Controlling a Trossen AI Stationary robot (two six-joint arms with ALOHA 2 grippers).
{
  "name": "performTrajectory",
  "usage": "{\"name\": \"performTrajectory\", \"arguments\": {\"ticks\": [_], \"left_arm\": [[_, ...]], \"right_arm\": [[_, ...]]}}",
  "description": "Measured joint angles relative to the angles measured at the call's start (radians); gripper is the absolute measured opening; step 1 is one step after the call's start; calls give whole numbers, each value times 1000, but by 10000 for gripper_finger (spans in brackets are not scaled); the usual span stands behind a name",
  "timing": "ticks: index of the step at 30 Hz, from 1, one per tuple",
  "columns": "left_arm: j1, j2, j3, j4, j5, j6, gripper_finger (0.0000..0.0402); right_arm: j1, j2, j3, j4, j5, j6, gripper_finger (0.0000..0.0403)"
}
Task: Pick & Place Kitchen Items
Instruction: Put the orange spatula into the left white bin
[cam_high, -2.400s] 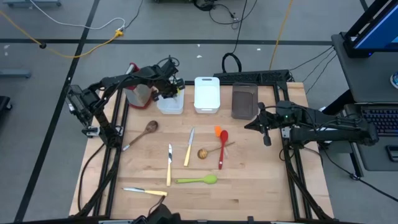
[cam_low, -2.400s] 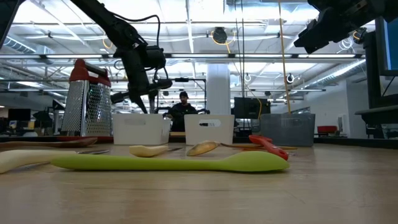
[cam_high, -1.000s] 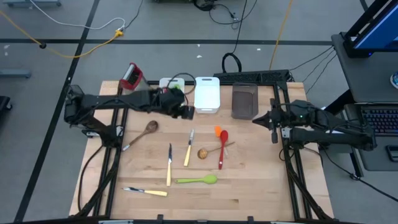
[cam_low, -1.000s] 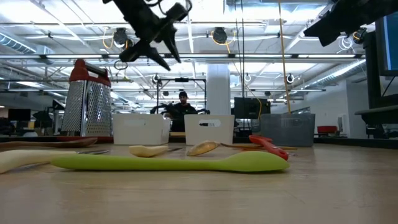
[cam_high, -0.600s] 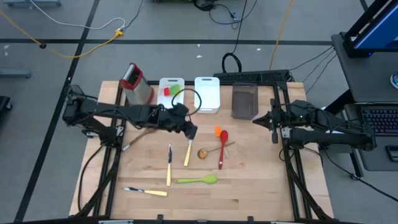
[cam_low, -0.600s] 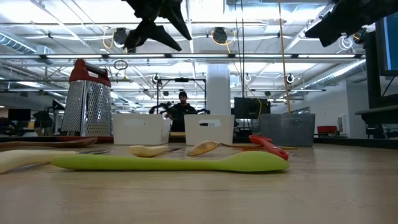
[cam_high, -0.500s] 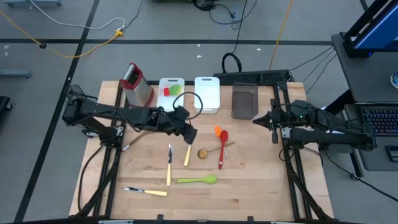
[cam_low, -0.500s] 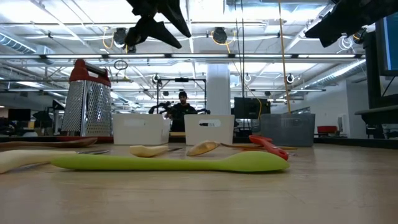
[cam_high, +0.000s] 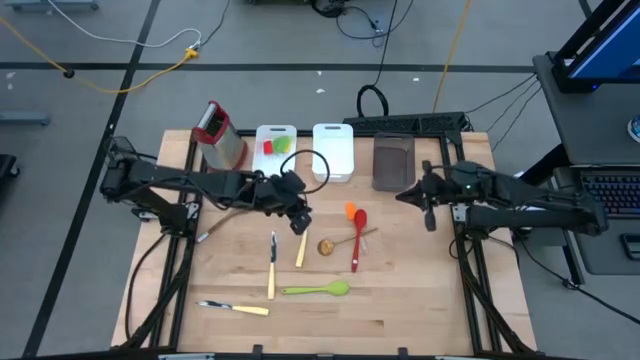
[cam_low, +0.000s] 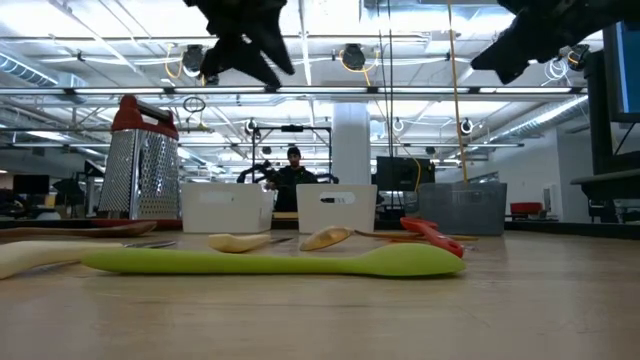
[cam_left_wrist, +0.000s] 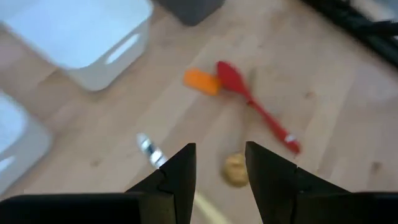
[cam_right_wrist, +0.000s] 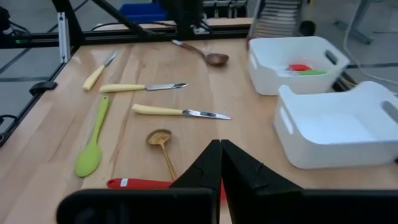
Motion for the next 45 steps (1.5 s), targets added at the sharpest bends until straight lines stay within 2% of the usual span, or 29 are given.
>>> {"name": "performTrajectory", "arguments": {"ticks": [6,11,13,21,28,35,41,45], "left_arm": [[12,-39,-11,-112,3,38,141],[18,-111,-96,-70,11,53,141],[18,-152,-148,3,16,57,140],[15,-364,-421,219,56,5,141],[3,-502,-602,364,55,-24,141],[4,-578,-713,432,54,-57,141],[5,-619,-771,456,54,-65,141],[1,-628,-776,460,57,-65,141]], "right_arm": [[49,153,0,128,12,6,4],[89,255,1,154,103,14,4],[99,281,1,145,135,27,4],[126,401,26,183,133,105,4],[177,567,68,194,159,167,4],[196,680,124,83,192,266,4],[167,738,146,70,291,290,6],[127,747,146,44,289,270,28]]}}
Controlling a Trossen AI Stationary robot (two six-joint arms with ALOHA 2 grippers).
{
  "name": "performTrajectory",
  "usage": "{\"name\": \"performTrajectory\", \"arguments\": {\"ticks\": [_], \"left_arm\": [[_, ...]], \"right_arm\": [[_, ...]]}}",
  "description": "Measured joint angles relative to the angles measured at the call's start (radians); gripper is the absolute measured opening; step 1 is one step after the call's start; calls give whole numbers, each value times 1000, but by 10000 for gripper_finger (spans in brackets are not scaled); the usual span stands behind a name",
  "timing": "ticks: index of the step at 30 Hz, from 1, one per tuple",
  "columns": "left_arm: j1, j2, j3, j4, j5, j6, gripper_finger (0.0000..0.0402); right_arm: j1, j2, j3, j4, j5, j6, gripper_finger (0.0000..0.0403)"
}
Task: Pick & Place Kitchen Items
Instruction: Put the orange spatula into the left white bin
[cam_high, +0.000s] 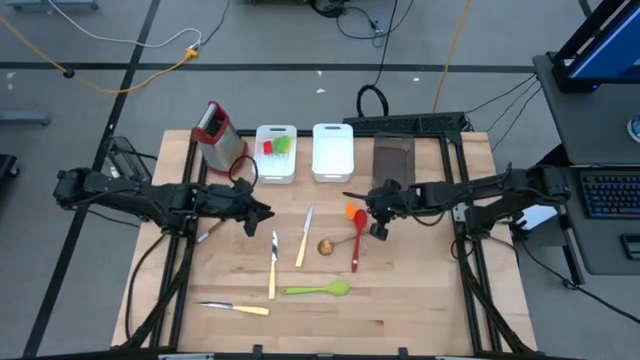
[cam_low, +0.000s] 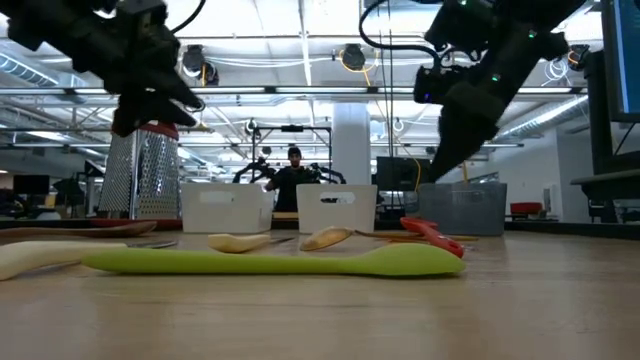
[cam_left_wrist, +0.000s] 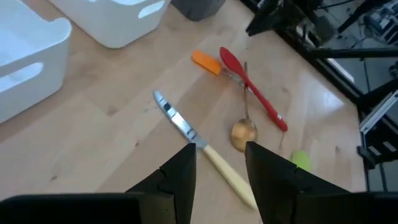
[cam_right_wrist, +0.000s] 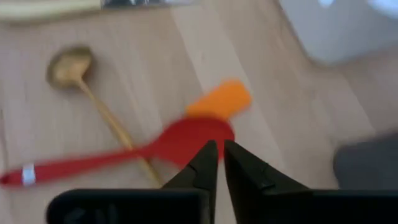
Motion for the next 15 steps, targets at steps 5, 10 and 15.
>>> {"name": "performTrajectory", "arguments": {"ticks": [5,10,15], "left_arm": [[-5,1,2,14,30,5,141],[-6,2,2,16,41,8,141],[-6,3,2,23,41,20,141]], "right_arm": [[-42,1,-1,-10,-5,-71,85],[-62,6,-1,69,-81,-84,148],[-46,25,1,244,-191,-85,181]]}}
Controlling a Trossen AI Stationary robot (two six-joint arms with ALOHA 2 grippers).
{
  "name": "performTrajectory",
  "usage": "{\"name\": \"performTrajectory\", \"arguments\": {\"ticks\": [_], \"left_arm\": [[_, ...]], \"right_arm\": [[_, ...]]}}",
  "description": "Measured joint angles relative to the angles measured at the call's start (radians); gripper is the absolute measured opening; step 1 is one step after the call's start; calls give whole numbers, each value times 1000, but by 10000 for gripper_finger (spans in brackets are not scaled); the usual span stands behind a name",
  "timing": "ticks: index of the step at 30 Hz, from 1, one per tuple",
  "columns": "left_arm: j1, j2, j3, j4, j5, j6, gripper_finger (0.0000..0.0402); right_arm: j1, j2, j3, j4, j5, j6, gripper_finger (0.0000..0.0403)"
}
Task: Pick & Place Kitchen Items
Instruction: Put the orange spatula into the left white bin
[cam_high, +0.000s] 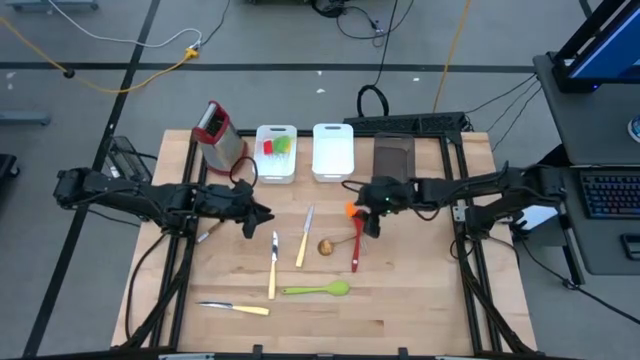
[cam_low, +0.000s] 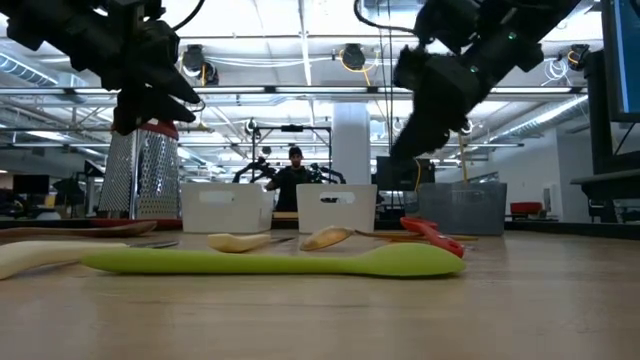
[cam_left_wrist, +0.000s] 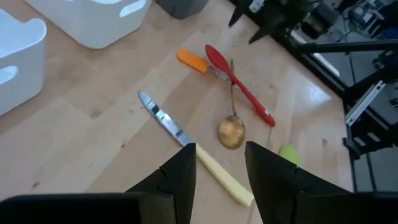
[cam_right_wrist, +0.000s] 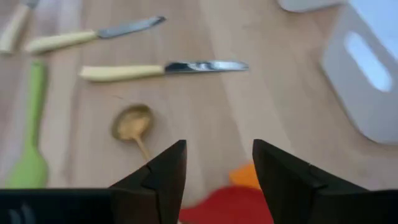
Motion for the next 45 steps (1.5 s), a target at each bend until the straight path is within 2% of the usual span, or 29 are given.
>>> {"name": "performTrajectory", "arguments": {"ticks": [11,16,20,29,40,45], "left_arm": [[0,0,0,11,0,7,141],[0,0,0,11,0,7,141],[0,0,0,10,0,7,141],[1,0,0,8,-1,13,141],[1,0,0,9,0,19,141],[2,0,0,9,0,23,141]], "right_arm": [[16,153,-2,171,-75,81,185],[19,194,-2,168,-102,83,185],[19,193,-2,134,-101,104,185],[19,194,-3,-63,-95,105,185],[26,164,-3,-75,-98,105,173],[43,158,8,-2,-120,103,170]]}}
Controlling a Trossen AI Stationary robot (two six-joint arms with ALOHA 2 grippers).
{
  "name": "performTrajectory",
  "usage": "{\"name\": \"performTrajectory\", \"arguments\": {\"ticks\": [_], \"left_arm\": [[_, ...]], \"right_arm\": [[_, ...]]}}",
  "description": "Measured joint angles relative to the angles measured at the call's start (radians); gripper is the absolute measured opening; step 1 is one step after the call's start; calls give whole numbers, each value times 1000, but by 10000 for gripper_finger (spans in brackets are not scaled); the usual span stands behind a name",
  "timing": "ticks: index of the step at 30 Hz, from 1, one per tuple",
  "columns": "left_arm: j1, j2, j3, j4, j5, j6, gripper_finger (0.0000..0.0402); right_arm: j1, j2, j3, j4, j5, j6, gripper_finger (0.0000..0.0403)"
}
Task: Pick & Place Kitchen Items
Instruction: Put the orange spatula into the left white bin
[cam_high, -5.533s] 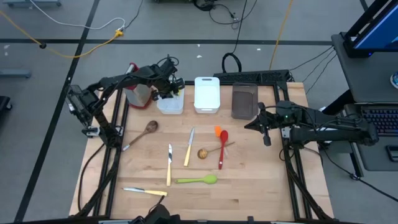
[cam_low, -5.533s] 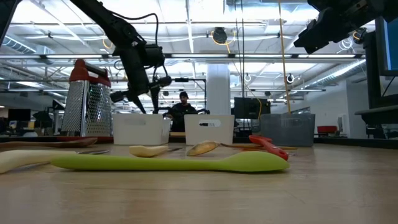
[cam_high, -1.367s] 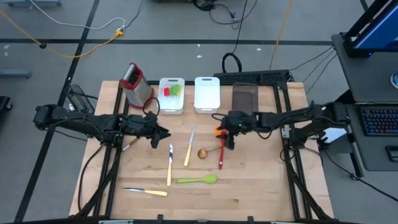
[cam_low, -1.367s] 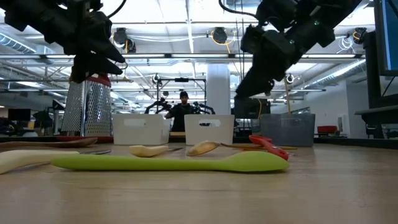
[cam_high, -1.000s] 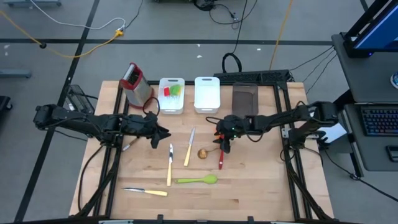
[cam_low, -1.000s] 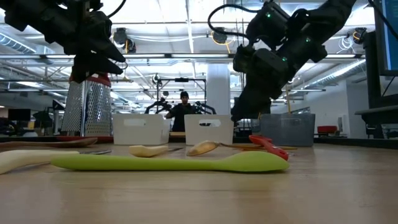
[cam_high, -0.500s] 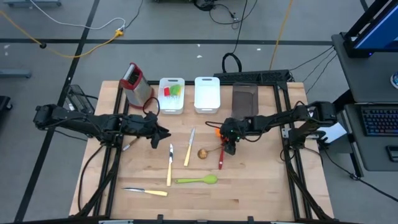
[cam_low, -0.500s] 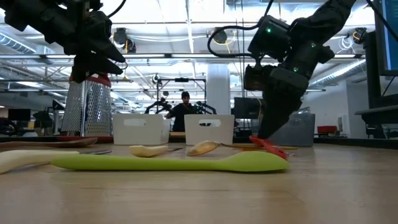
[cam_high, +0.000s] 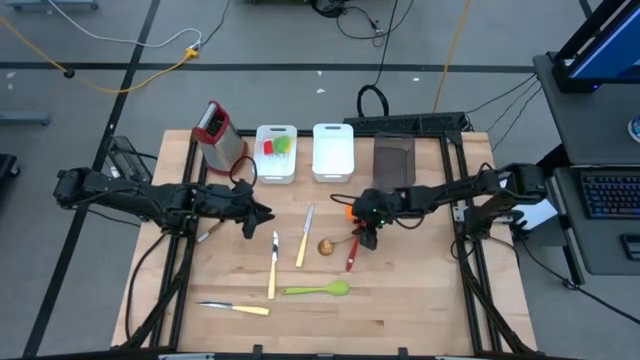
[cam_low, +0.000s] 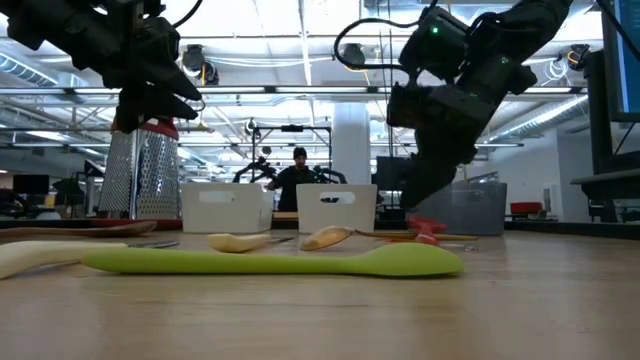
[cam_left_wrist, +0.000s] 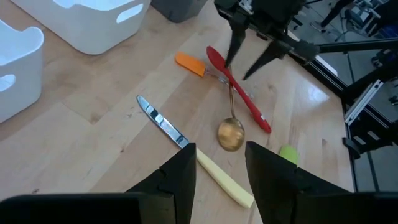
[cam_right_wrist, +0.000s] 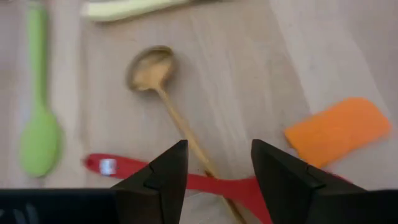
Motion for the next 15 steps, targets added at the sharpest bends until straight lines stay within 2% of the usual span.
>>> {"name": "performTrajectory", "arguments": {"ticks": [2,8,12,15], "left_arm": [[0,0,0,0,0,0,141],[1,0,1,2,0,3,141],[2,0,1,2,0,3,141],[2,0,1,2,0,3,141]], "right_arm": [[0,3,4,57,-33,3,169],[-18,53,1,83,-28,8,169],[-46,92,1,78,24,14,169],[-66,107,3,81,24,18,169]]}}
